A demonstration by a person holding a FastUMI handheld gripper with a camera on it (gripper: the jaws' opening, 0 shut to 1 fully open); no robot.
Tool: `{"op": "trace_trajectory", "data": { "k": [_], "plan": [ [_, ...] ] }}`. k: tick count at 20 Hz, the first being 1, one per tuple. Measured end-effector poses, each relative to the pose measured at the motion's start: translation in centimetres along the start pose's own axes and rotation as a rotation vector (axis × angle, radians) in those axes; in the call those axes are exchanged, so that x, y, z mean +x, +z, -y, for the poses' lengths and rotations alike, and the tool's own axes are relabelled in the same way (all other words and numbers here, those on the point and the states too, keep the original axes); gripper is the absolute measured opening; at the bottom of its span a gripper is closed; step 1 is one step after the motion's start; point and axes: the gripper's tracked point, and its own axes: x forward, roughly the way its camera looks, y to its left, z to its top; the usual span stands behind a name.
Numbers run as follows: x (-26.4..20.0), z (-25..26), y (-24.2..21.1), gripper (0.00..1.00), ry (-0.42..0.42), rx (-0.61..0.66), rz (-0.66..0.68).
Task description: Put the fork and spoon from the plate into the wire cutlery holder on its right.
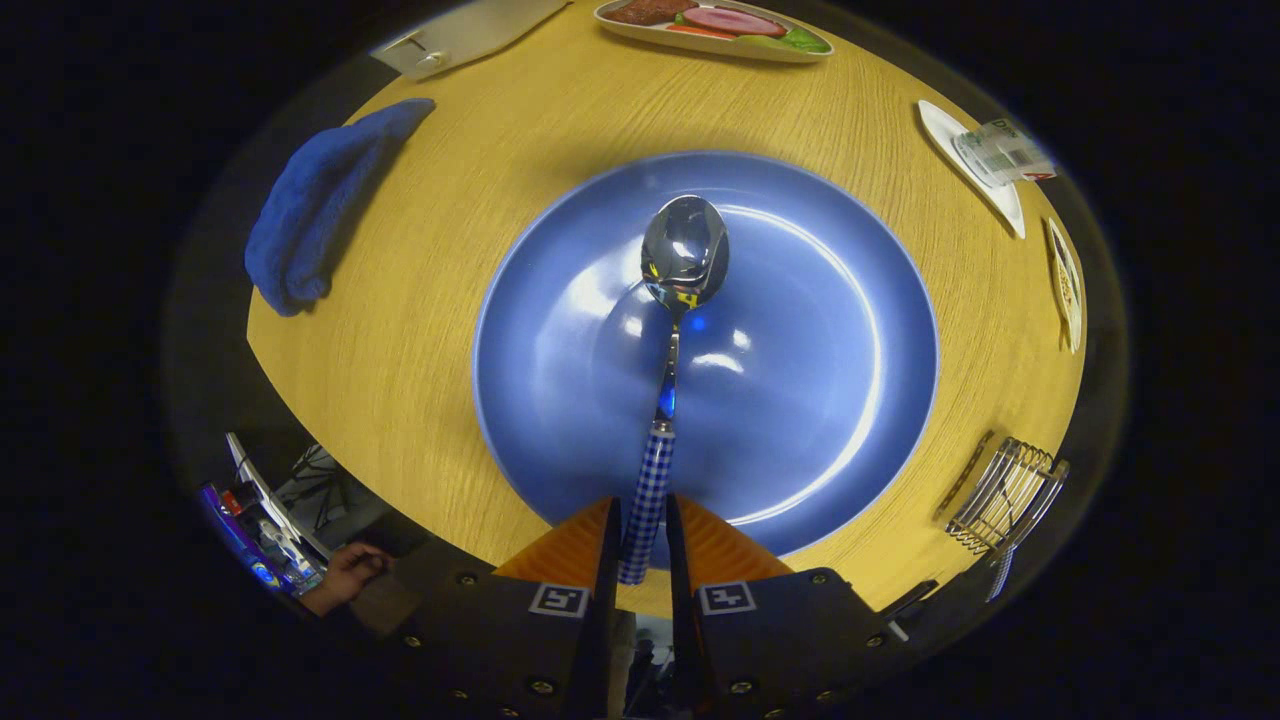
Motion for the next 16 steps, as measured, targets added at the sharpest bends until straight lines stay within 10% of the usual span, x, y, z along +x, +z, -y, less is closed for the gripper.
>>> {"op": "trace_trajectory", "data": {
  "k": [4, 16],
  "plan": [
    [0.8, 0.9, -0.9, 0.08, -0.036, -0.072, -0.023],
    [-4.3, 5.4, -4.9, 0.07, -0.117, -0.243, -0.125]
  ]
}}
